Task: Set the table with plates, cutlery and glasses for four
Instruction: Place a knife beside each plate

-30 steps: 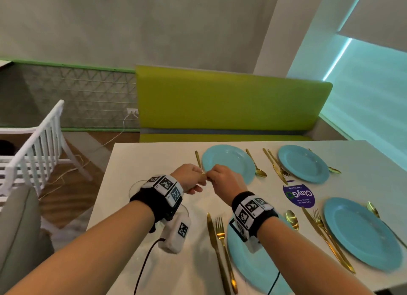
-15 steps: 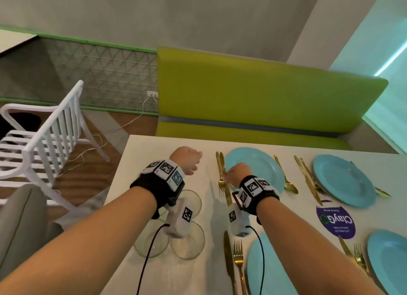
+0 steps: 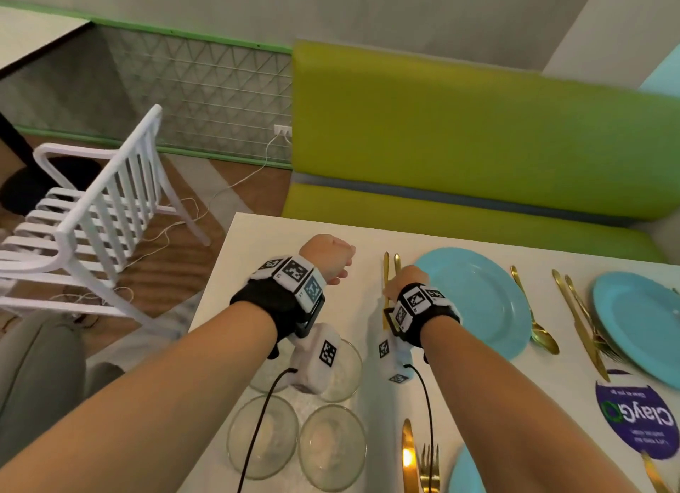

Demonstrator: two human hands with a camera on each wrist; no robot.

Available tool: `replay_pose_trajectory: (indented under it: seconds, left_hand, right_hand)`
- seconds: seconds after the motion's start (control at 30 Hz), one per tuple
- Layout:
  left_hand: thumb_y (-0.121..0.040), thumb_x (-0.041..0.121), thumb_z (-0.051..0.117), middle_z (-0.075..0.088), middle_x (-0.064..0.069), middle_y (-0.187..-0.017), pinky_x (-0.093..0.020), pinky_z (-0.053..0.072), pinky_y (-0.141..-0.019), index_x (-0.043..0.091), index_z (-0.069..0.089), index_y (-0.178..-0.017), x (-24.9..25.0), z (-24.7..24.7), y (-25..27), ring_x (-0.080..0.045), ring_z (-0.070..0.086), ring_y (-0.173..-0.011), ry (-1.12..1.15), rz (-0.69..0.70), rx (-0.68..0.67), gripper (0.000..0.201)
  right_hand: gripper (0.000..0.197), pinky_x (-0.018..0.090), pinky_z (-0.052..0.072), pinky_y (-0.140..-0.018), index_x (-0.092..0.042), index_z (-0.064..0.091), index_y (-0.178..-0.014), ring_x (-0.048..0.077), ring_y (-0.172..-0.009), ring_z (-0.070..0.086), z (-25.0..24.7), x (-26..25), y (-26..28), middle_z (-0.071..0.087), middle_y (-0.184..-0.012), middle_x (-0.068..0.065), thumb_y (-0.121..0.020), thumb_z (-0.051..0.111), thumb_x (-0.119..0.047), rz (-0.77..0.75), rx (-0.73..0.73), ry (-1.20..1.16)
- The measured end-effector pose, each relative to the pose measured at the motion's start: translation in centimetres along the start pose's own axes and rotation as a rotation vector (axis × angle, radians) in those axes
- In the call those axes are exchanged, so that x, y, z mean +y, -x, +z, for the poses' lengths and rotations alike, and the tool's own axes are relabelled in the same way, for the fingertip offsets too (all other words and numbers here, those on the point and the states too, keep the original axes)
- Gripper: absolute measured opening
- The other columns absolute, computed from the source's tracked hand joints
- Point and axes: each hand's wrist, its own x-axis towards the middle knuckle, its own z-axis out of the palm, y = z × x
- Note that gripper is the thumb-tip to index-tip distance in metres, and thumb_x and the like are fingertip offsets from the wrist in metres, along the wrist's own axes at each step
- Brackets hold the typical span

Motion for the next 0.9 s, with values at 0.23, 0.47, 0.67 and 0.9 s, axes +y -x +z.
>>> replay_pose_trajectory:
  seconds: [0.23,0.47,0.67,0.9]
  left_hand:
    - [-0.096,0.020,0.047,0.058,-0.004,-0.097,-0.021,0.046,-0.061,0.012,0.053,-0.099,-0.2,0.8,-1.3,-0.015,0.056,-0.075,-0.005,0.000,-0.035,0.010]
    - [-0.096,0.019,0.047,0.057,0.000,-0.086,-0.021,0.046,-0.062,0.013,0.053,-0.098,-0.5,1.4,-2.0,-0.015,0.056,-0.075,-0.015,0.000,-0.063,0.009]
    - [-0.096,0.020,0.047,0.059,-0.002,-0.094,-0.021,0.046,-0.062,0.013,0.053,-0.098,-0.7,1.4,-2.2,-0.018,0.057,-0.083,-0.021,-0.006,-0.057,0.009]
    - [-0.096,0.019,0.047,0.058,-0.004,-0.097,-0.021,0.046,-0.061,0.013,0.052,-0.097,-1.3,1.2,-2.2,-0.016,0.056,-0.078,-0.015,-0.012,-0.041,0.009]
  right_hand:
    - [0.022,0.031,0.052,-0.081,0.000,0.065,-0.104,0.028,-0.104,0.065,0.9,-0.2,-1.3,0.067,-0.110,0.014,-0.092,0.051,-0.013,0.067,0.056,-0.186]
    - [0.022,0.032,0.051,-0.077,-0.002,0.064,-0.102,0.030,-0.100,0.064,1.0,-0.2,-1.4,0.067,-0.108,0.014,-0.092,0.047,-0.012,0.107,0.098,-0.294]
    - [0.022,0.033,0.051,-0.079,-0.002,0.064,-0.103,0.030,-0.101,0.064,1.0,-0.1,-1.2,0.067,-0.109,0.013,-0.093,0.047,-0.012,0.111,0.118,-0.308]
    - [0.022,0.032,0.050,-0.077,-0.003,0.064,-0.103,0.029,-0.099,0.065,1.2,-0.2,-0.9,0.067,-0.107,0.013,-0.094,0.047,-0.012,0.118,0.134,-0.299]
